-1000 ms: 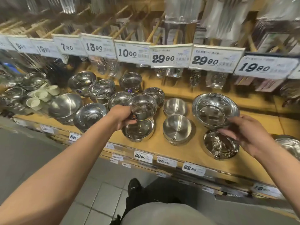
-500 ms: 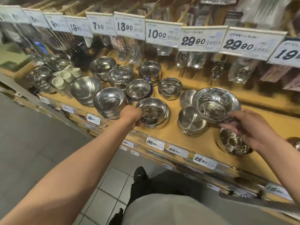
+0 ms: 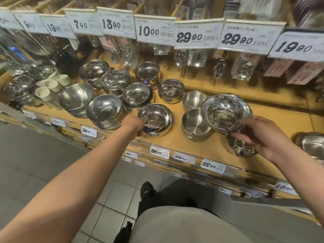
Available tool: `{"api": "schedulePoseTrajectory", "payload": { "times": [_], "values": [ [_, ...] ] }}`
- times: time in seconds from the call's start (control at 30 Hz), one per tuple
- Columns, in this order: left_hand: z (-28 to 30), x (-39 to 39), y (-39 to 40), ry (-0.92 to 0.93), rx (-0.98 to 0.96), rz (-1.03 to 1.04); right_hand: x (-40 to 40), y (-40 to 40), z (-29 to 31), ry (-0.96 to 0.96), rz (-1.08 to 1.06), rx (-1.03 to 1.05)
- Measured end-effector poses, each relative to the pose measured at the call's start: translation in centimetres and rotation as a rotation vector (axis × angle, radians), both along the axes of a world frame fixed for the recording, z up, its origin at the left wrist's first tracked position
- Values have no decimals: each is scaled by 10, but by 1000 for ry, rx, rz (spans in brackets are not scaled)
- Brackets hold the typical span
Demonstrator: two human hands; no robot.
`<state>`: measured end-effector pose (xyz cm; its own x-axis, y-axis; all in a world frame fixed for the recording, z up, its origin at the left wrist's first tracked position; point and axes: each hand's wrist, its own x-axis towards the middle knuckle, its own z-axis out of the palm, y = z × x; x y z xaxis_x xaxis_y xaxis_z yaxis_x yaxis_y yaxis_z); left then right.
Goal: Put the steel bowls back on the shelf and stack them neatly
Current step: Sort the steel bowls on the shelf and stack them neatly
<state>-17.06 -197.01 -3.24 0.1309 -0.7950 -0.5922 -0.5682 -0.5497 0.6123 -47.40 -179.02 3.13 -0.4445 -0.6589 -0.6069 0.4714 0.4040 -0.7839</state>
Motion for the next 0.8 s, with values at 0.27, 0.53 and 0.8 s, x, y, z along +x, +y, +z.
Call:
{"api": "schedulePoseTrajectory", "payload": {
  "times": [0.27,0.53,0.8],
  "values": [
    [-1,20,-24,-103,-196,-166,27,-3,10,31,10,10],
    [-15,34,-31,-3,-157,-335,84,-10,14,42,-81,2],
    [-17,41,-38,2,-184,-514,139,6,17,58,-194,10]
  ]
}}
